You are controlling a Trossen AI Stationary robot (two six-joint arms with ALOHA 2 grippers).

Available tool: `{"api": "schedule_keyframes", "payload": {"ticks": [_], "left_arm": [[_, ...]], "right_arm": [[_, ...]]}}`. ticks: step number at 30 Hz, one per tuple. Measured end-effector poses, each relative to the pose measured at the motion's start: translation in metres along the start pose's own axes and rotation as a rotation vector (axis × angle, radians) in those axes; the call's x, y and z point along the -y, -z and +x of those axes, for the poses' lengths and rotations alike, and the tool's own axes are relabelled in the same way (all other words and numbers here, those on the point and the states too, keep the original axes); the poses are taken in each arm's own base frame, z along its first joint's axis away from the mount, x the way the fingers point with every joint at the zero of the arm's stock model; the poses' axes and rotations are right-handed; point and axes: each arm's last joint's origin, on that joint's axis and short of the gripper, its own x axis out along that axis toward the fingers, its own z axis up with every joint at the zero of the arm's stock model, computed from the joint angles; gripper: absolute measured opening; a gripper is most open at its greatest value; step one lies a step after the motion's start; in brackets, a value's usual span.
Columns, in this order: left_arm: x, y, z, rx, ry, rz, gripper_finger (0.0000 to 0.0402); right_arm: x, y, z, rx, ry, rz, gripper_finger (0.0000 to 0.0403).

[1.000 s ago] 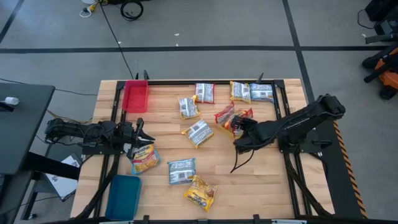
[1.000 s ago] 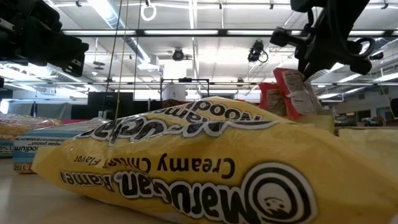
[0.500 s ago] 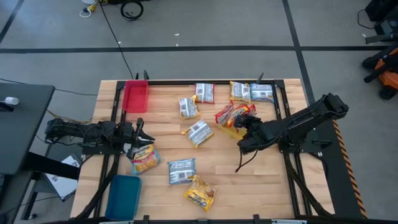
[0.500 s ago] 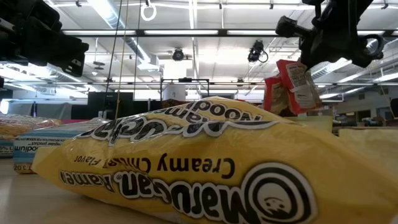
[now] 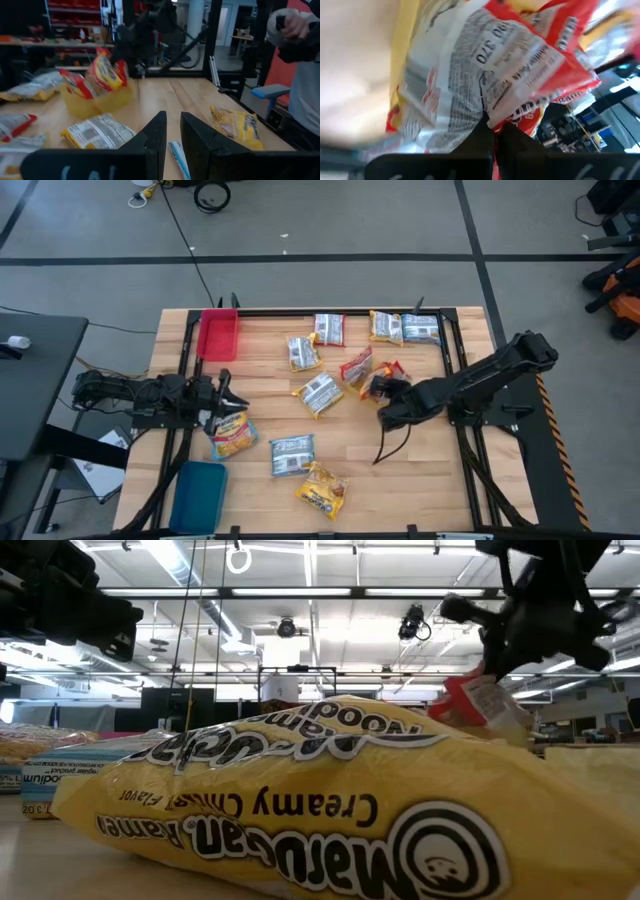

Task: Sort Maruchan noodles
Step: Adjust the red noodle packs in the yellow bin

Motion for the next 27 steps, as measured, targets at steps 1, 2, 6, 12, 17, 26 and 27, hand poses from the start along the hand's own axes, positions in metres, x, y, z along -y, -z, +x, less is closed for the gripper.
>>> {"api": "schedule_keyframes", "payload": {"ticks": [1, 2, 6, 12, 17, 26, 27], "left_arm": [[0.0, -0.001, 0.0, 0.006, -0.006, 0.006, 0.0062], [0.0, -0.001, 0.0, 0.007, -0.008, 0.011, 0.0062], [0.0, -0.003, 0.0, 0.033, -0.007, -0.058, 0.0062], [0.0, -0.01, -0.001, 0.106, 0.001, -0.153, 0.0062], [0.001, -0.015, -0.001, 0.15, 0.03, -0.178, 0.0062], [0.004, -0.016, -0.001, 0.147, 0.135, -0.166, 0.0062], [0.004, -0.016, -0.001, 0.147, 0.137, -0.165, 0.0062]], "right_arm": [[0.003, -0.002, -0.002, 0.043, 0.008, 0.042, 0.0006], [0.005, -0.004, -0.003, 0.082, 0.016, 0.083, 0.0006], [0.011, -0.008, -0.006, 0.198, 0.027, 0.218, 0.0006], [0.016, -0.006, -0.003, 0.269, 0.003, 0.4, 0.0005], [0.017, -0.008, -0.003, 0.323, -0.025, 0.467, 0.0007], [0.021, 0.0, -0.031, 0.443, -0.052, 0.593, 0.0095], [0.023, 0.003, -0.038, 0.459, -0.046, 0.621, 0.0109]]}}
